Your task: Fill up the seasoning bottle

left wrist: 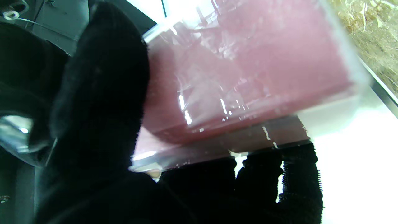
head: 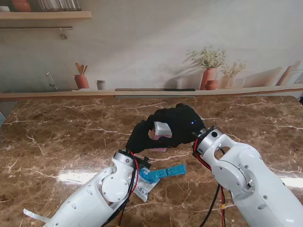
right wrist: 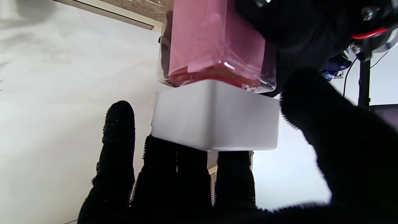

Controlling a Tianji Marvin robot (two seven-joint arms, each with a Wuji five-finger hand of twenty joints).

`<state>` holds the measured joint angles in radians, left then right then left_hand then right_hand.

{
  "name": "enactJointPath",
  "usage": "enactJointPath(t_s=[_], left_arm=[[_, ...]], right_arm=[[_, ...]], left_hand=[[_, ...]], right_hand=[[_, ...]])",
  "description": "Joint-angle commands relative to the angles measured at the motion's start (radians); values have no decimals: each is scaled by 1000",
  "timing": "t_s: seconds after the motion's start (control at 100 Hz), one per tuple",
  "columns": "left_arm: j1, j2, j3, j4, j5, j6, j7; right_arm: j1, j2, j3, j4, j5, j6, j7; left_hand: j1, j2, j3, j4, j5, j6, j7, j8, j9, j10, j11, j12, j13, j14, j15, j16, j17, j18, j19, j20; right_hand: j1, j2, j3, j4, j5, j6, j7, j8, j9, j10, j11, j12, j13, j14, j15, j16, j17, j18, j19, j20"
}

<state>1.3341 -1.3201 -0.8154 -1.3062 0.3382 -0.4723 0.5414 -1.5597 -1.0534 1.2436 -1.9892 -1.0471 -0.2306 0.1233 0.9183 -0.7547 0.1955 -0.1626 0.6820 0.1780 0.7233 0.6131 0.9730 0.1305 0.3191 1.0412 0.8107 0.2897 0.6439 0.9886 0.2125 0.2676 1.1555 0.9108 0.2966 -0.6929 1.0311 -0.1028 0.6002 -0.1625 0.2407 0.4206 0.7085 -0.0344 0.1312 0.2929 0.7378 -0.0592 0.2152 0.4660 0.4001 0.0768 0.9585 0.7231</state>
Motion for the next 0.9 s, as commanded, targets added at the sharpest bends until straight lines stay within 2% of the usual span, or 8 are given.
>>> enactJointPath(t_s=[0.0,0.16,0.24,0.46,0.67,0.69,0.72,0.89], left_arm=[[-5,-7,-2,-16,-1,-1,8],[-4,-6,-3,-17,0,0,8],[-3,-5,-4,-18,1,0,8],[-2,-5,-5,-20,3,0,9],[-1,-5,-4,-19,2,-2,8],[-1,-5,-4,-19,2,-2,7],[-2,-5,-4,-19,2,-3,7],[-5,-5,-3,-17,5,-5,8]], right_arm=[[-13,6,0,0,-4,-8,16],[-21,6,13,-24,-6,-13,19],[-31,4,23,-40,-6,-14,13],[-39,8,60,-78,19,-4,79],[-13,15,74,-70,62,0,152],[-10,15,74,-68,62,1,154],[-7,15,73,-66,60,2,154],[14,13,54,-50,46,18,143]], left_hand=[[227,375,396,-15,173,-333,233,74,63,-113,59,33,63,-36,142,46,-20,-46,-17,22],[226,375,396,-15,173,-335,234,75,63,-116,59,33,63,-40,142,46,-20,-47,-17,22],[226,375,396,-15,172,-335,234,75,63,-115,59,32,62,-41,141,46,-20,-48,-17,22],[226,375,395,-15,172,-335,234,75,62,-114,58,32,62,-40,141,46,-21,-49,-18,22],[227,375,395,-15,174,-335,234,76,62,-114,58,32,62,-40,141,46,-21,-47,-18,22],[227,375,395,-15,173,-335,234,76,63,-113,59,32,62,-39,141,46,-21,-46,-17,22],[227,375,395,-15,173,-335,234,76,62,-113,59,32,62,-38,141,46,-21,-46,-17,22],[226,375,396,-15,175,-334,234,76,62,-114,58,31,63,-37,141,46,-22,-46,-18,22]], right_hand=[[-45,-8,-47,16,-48,-1,-22,-9,-30,-74,-2,-19,-57,-16,-22,-42,-34,9,-55,9],[-77,128,-311,75,-85,1,-60,7,-76,-64,-9,-23,-115,-3,-40,-63,-66,15,-147,47],[-157,81,-228,90,-97,-3,-72,10,-84,-62,-9,-21,-131,5,-47,-69,-71,20,-168,53],[-163,85,-205,90,-167,61,-105,5,-114,-22,-25,-26,-179,28,-67,-82,-103,28,-202,48],[-61,81,-185,122,-229,88,-145,1,-134,-19,-23,-22,-211,37,-69,-86,-116,30,-220,50],[-36,89,-214,178,-216,89,-150,13,-117,-23,-14,-12,-205,37,-63,-87,-110,30,-223,61],[-10,92,-218,196,-197,86,-145,19,-88,-32,0,-5,-194,38,-58,-85,-101,30,-221,66],[128,158,-302,157,-56,24,-52,54,110,-84,116,112,-66,6,0,-51,-27,22,-163,83]])
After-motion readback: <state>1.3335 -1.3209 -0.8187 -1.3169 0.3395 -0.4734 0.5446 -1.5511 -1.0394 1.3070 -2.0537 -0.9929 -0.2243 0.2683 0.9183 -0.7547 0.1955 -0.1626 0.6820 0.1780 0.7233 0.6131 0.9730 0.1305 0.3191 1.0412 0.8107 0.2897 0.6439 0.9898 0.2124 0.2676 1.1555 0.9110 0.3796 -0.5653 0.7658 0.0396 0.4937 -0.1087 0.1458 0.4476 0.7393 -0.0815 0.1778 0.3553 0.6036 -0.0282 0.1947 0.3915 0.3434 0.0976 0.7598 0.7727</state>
